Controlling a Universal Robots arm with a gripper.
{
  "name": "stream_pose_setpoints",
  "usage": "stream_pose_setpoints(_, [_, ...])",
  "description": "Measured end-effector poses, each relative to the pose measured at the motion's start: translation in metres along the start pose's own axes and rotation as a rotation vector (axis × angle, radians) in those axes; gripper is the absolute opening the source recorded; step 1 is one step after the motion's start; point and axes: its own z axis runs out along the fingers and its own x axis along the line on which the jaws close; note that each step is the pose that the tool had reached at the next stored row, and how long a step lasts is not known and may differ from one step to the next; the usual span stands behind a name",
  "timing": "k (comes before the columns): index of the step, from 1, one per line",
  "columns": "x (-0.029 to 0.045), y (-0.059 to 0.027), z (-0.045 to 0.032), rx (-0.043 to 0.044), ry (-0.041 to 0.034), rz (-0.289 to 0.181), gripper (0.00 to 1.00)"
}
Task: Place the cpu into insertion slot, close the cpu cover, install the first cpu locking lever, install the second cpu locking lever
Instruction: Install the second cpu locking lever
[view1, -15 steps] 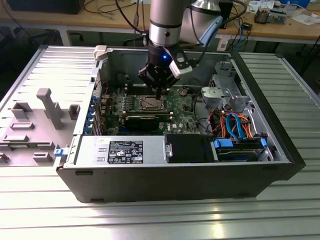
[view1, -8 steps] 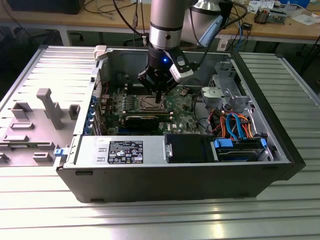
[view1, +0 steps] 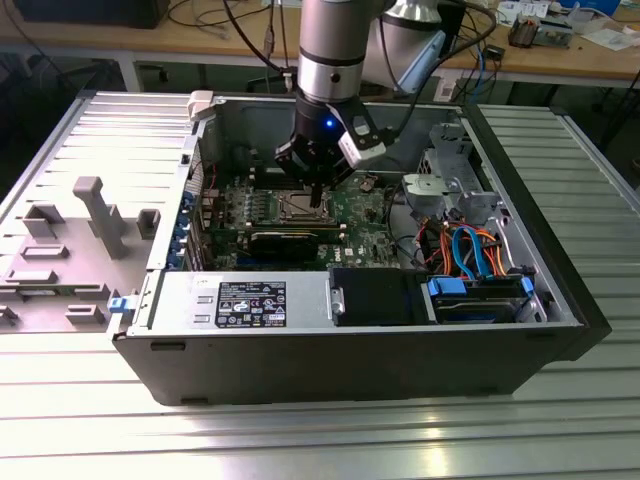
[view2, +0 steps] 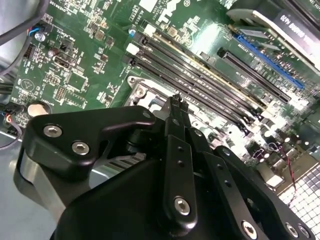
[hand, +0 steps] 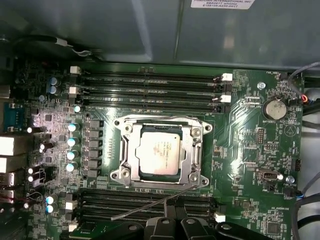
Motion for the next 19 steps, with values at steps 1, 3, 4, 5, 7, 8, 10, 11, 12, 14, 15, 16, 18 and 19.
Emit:
stream_pose_setpoints(1, [0.0016, -0.0013, 0.0001, 0.0000, 0.0000, -0.001, 0.11])
stream_pose_setpoints(3, [0.0035, -0.0022, 0.0002, 0.0000, -0.0001, -0.003, 0.11])
stream_pose_setpoints(4, [0.0041, -0.0025, 0.0003, 0.0000, -0.0001, -0.003, 0.11])
stream_pose_setpoints(5, [0.0056, -0.0029, 0.0003, 0.0002, -0.0001, -0.004, 0.11])
stream_pose_setpoints(7, [0.0121, -0.0028, 0.0006, 0.0002, 0.0005, -0.008, 0.11])
stream_pose_setpoints(8, [0.0138, -0.0028, 0.0006, 0.0002, 0.0021, -0.012, 0.11])
stream_pose_setpoints(10, [0.0168, -0.0029, 0.0007, 0.0008, 0.0024, -0.027, 0.11])
stream_pose_setpoints(11, [0.0177, -0.0029, 0.0008, 0.0013, 0.0023, -0.044, 0.11])
stream_pose_setpoints(12, [0.0182, -0.0029, 0.0008, 0.0016, 0.0023, -0.051, 0.11])
stream_pose_setpoints(14, [0.0193, -0.0029, 0.0008, 0.0016, 0.0026, -0.054, 0.11])
stream_pose_setpoints(15, [0.0208, -0.0029, 0.0008, 0.0017, 0.0029, -0.054, 0.11])
stream_pose_setpoints(16, [0.0215, -0.0028, 0.0009, 0.0016, 0.0032, -0.054, 0.11])
stream_pose_setpoints(18, [0.0229, -0.0029, 0.0009, 0.0015, 0.0037, -0.054, 0.11])
stream_pose_setpoints(19, [0.0254, -0.0027, 0.0010, 0.0015, 0.0043, -0.054, 0.11])
